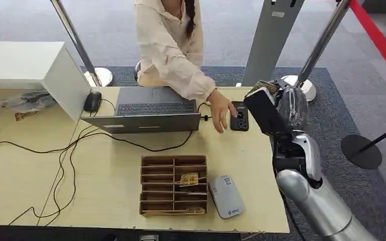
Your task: Pass the card to the sensor for recognition and then transmit it.
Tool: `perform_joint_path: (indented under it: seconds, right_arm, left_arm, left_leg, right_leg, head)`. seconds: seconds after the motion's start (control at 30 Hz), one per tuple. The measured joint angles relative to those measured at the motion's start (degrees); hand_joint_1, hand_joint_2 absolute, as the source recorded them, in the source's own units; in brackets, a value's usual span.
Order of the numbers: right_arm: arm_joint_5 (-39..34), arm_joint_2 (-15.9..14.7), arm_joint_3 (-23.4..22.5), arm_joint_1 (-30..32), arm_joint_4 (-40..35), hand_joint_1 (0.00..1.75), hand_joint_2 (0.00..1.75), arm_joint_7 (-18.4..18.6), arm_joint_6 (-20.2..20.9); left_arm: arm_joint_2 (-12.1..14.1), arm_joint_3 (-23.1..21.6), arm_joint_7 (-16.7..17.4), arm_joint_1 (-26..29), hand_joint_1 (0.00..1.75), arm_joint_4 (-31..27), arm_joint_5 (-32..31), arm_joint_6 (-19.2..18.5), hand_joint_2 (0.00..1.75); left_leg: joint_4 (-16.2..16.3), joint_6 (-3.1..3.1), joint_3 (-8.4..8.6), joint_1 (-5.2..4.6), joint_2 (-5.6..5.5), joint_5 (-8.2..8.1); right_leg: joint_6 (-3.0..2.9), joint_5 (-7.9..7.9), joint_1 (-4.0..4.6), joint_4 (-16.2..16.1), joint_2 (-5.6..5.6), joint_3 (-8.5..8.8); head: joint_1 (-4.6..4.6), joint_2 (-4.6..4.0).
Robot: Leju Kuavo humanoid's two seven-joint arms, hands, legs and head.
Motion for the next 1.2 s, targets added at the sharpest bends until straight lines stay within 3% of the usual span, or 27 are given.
perform_joint_path:
  seconds: [0.2,0.63,0.83,1.2]
  right_arm:
    - [-1.53,4.46,0.13,-4.85,0.33,1.75,1.75,-1.94,-0.42]
    - [0.11,13.26,3.3,-14.31,8.17,1.75,1.75,-3.89,-0.24]
    - [0.44,15.65,4.76,-15.26,11.76,1.75,1.75,-4.04,-0.26]
    - [0.46,17.07,5.95,-15.31,15.45,1.75,1.75,-4.04,-0.41]
  left_arm:
    - [-0.44,-0.04,-4.17,-0.18,0.0,-0.04,-1.2,1.07,0.0]
    - [-1.11,-0.42,-4.37,-0.25,0.0,-0.07,-2.84,0.68,0.0]
    - [-1.29,-0.44,-4.37,-0.25,0.0,-0.09,-2.97,0.63,0.0]
    - [-1.36,-0.44,-4.37,-0.2,0.0,-0.09,-2.97,0.5,0.0]
  left_leg:
    - [0.0,-0.02,0.01,0.0,0.02,0.02]
    - [0.0,-0.03,-0.01,0.01,-0.01,0.02]
    - [0.0,-0.03,-0.01,0.01,-0.01,0.02]
    - [0.0,-0.03,0.0,0.0,-0.01,0.02]
  right_leg:
    - [0.0,0.0,0.0,0.08,0.0,0.0]
    - [-0.01,0.0,0.0,0.1,0.0,-0.02]
    - [0.0,0.0,0.0,0.1,0.0,-0.02]
    - [0.0,0.0,0.0,0.09,0.0,-0.03]
  head:
    - [-0.02,0.0]
    - [-0.02,0.0]
    - [0.0,0.0]
    - [-0.02,0.0]
